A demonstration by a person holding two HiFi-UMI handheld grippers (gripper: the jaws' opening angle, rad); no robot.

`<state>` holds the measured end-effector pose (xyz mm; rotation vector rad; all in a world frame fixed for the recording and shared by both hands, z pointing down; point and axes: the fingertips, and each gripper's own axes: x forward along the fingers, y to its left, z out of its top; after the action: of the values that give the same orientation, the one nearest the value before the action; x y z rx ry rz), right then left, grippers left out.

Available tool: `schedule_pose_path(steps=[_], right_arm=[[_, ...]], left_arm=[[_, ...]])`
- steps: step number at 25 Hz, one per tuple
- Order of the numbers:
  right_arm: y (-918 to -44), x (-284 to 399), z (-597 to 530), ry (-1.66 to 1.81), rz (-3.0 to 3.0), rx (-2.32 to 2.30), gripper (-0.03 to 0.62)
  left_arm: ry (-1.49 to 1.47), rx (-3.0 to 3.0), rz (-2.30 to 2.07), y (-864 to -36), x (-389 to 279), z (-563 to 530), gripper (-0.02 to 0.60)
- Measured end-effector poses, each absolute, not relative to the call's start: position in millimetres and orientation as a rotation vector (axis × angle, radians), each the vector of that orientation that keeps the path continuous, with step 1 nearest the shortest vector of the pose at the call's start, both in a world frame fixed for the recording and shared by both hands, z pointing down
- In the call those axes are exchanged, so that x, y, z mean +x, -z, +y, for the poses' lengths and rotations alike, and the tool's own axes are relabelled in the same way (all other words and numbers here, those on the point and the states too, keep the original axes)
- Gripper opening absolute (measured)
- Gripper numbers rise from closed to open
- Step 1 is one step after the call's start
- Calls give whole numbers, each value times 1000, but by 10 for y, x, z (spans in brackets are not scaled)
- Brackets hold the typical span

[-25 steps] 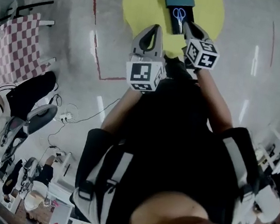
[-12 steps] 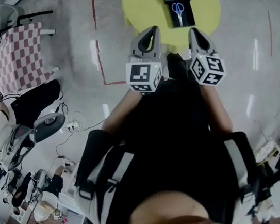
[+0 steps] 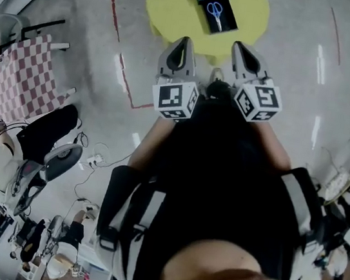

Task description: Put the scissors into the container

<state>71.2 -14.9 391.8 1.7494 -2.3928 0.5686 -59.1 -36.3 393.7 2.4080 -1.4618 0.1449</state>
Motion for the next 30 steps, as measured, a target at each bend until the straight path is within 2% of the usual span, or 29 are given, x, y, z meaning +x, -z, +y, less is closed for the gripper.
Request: schedule_pose_path(steps=[9,30], right_arm=[[-3787,977,-53,-550,-2433,1736,-2],[-3848,1095,81,-564,-2489,1636,-2]], left_arm=[[-151,2418,-1546,-3784,-392,-231,-3],[-170,2390,-1566,-3819,-162,-78,-3]])
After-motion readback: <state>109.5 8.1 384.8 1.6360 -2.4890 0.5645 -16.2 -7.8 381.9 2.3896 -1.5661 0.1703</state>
